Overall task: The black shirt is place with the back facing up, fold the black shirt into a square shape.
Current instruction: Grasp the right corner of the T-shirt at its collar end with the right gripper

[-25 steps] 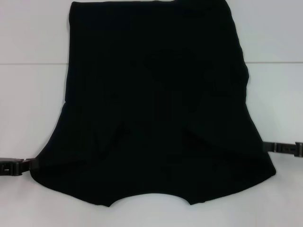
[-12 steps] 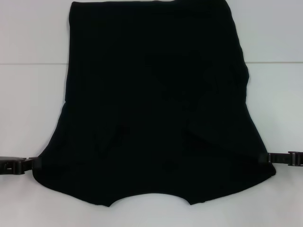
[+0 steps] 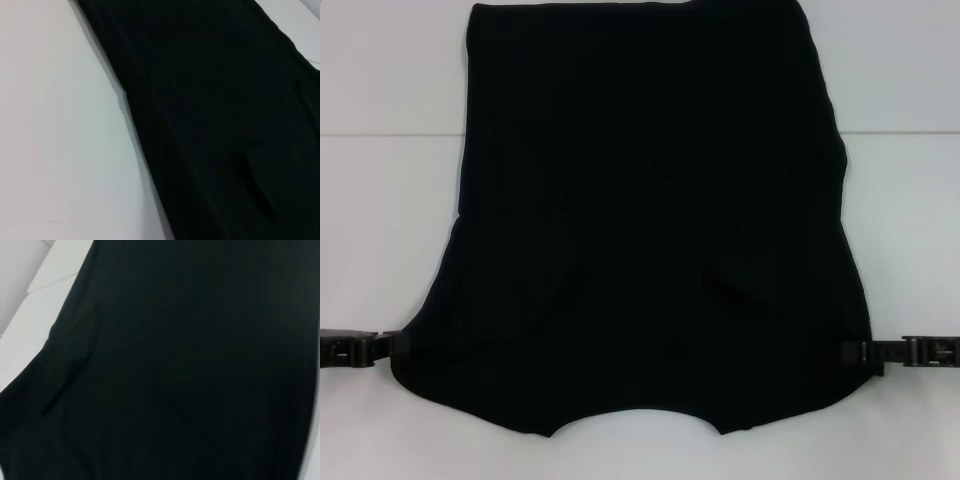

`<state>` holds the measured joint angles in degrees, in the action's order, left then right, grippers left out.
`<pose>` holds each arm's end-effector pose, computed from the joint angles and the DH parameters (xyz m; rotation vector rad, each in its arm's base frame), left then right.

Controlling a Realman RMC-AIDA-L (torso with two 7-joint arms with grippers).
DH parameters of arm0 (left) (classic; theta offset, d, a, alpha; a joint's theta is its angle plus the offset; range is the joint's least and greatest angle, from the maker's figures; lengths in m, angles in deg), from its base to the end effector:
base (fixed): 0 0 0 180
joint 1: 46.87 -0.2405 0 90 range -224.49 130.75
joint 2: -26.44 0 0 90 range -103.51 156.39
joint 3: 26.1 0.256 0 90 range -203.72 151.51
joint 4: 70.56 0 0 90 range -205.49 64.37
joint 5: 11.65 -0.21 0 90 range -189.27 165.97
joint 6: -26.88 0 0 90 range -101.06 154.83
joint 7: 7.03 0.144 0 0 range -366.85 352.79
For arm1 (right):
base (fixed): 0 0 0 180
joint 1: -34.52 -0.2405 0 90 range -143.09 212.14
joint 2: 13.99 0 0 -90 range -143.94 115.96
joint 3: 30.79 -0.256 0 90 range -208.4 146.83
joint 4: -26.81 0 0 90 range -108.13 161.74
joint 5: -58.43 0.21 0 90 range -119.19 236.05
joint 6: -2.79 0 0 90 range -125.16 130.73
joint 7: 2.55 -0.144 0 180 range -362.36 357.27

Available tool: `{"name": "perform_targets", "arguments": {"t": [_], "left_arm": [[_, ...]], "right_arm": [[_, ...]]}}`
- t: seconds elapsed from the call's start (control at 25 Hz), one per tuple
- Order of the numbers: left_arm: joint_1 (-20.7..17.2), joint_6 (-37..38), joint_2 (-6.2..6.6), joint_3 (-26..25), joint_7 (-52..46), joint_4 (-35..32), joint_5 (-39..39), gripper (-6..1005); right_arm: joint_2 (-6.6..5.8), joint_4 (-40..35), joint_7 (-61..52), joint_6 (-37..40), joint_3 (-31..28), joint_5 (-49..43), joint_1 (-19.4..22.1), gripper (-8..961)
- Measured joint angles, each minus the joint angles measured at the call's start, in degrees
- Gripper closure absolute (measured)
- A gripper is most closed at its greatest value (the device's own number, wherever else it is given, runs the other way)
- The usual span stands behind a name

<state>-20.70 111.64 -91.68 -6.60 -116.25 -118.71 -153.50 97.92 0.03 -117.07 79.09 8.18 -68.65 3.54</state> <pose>-0.3605 0.3040 0.0596 -2.2264 -1.4363 -0.3246 0.3375 0.3293 0.0094 -2.3411 1.6160 0.3733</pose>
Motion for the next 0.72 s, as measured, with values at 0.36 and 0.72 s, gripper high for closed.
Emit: {"name": "perform_targets", "arguments": {"t": [0.36, 0.72], "left_arm": [[0.0, -0.5, 0.0, 0.0, 0.3, 0.1, 0.0, 970], [0.1, -0.6, 0.0, 0.0, 0.5, 0.2, 0.0, 970]], "right_arm": [[0.19, -0.2, -0.2, 0.9, 0.0, -0.3, -0.6, 353], [0.03, -0.4, -0.2, 1.3, -0.3, -0.1, -0.8, 413]]}}
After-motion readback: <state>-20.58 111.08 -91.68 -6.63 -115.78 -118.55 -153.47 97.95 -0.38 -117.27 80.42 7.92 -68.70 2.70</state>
